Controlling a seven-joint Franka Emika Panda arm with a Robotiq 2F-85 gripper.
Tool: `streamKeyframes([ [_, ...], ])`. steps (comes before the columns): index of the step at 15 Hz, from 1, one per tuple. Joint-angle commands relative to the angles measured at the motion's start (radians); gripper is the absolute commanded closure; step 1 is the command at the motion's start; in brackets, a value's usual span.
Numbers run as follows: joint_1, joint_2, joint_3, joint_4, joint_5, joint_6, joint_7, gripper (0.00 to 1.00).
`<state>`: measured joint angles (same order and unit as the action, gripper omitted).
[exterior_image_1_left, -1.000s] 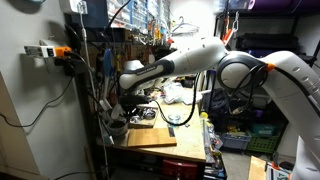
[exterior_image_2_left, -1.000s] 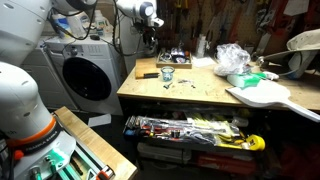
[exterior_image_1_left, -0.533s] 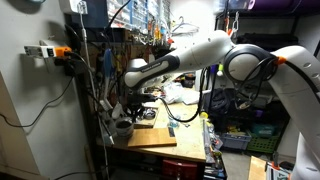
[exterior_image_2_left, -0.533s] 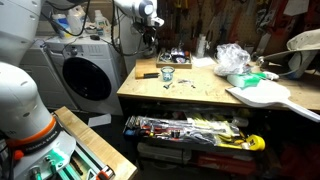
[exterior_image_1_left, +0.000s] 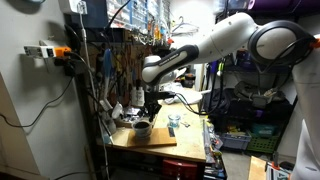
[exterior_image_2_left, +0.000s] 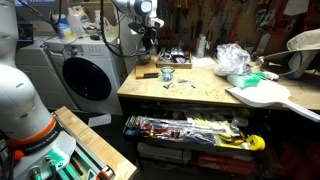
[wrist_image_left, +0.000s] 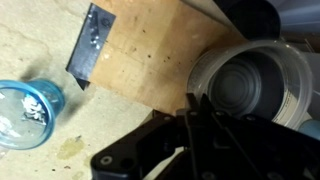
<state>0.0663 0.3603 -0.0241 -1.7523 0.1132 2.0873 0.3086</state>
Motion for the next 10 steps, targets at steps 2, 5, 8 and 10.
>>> streamKeyframes([
  [2,-0.042,-0.197,0.002,-0.292,-0.004,0.085,-0.131,0.99],
  [5,-0.071,-0.265,-0.003,-0.407,0.015,0.178,-0.209,0.99],
  [8,-0.094,-0.3,-0.015,-0.483,0.027,0.27,-0.216,0.99],
  [10,-0.107,-0.307,-0.023,-0.512,0.032,0.31,-0.225,0.99],
])
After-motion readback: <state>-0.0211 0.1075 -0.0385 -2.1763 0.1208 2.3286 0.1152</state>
